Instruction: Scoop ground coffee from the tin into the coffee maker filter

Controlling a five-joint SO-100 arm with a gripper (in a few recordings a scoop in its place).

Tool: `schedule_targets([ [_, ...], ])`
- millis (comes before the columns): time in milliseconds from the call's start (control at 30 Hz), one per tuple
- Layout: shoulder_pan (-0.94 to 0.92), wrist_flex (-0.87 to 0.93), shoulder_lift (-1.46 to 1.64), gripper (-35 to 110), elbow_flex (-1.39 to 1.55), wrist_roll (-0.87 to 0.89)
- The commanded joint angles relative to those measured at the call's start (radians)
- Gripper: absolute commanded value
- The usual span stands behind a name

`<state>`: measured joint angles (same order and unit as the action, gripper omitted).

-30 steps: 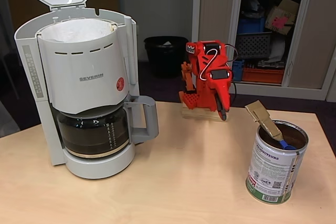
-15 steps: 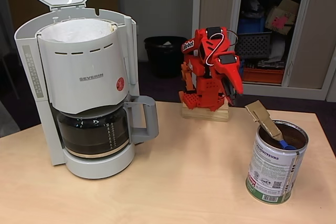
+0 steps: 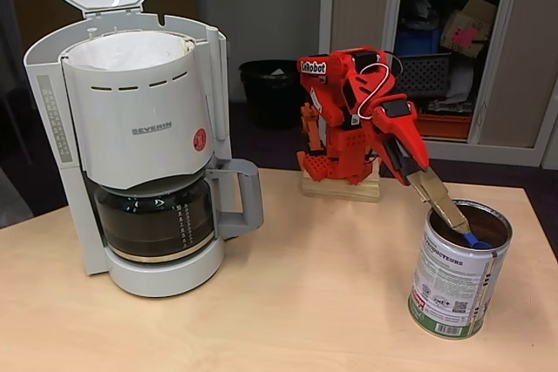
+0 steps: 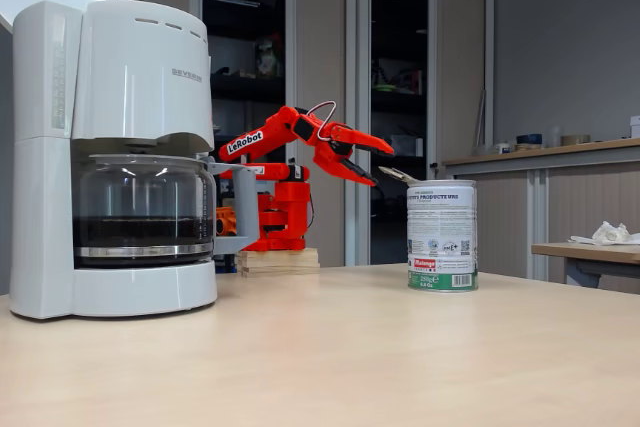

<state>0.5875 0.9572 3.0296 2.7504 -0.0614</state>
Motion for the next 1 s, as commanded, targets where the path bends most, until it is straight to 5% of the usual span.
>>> schedule_targets([
  [0, 0.018, -0.055, -0.055, 25, -0.018, -0.012],
  [967, 0.051, -0.279, -0.364, 22, -0.092, 0.02],
])
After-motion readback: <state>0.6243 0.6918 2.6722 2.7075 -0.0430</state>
